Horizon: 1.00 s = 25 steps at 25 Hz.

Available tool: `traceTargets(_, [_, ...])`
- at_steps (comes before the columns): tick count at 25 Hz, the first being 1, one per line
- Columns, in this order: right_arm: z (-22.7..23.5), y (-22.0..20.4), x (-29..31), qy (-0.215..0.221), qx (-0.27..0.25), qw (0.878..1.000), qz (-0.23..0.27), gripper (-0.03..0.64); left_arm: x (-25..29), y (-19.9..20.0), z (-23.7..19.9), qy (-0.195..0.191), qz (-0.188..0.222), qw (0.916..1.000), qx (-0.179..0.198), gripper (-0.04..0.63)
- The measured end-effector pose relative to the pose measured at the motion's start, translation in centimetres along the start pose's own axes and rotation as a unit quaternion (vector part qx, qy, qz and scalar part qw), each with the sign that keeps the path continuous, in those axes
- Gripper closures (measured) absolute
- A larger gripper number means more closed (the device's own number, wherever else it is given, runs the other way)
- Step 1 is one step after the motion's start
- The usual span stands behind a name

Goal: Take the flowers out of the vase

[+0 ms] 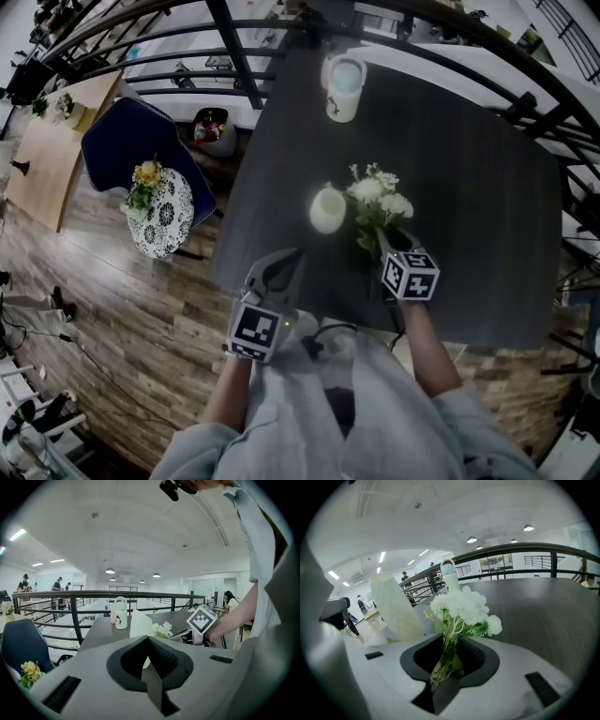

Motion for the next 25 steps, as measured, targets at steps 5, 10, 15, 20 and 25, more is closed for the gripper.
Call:
traceTargets(5, [0.3,0.0,-0.2,-0.003,0.008,1.000,0.006,0.459,0.3,0.3,0.0,-0.007,0.004,1.0000,0.003,0.604])
traceTargets(10, [0.1,0.2,-1.2,-0.003,-0.005,1.000,0.019,0.457,0.2,0.9,-0.1,-0.010,0.012,0.9999,0.006,0.604])
traceTargets(15, [-0.8,0.7,-2.6,0.003,-0.033,0.999,0.037,0.457,0.2,1.3,-0.4,-0.011,0.022,0.9997,0.008,0.604])
traceTargets(20, [-2.1,1.9,-3.9,0.018,-0.039,0.997,0.069,0.457,0.5,1.8,-0.2,-0.020,0.033,0.9992,0.013,0.604])
traceTargets(25, [-3.6,3.5,-5.3,0.033,-0.065,0.992,0.099,0.476,0.5,2.4,0.1,-0.029,0.040,0.9986,0.019,0.604])
Point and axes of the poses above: the fingertips, and each gripper's own axes: x forward along the fingers, z to its right, y out of its top, the point moved 10 cm from there along -x, backward along the fingers, and after that the axes turned 2 degrees about y, right-handed, at the moved point
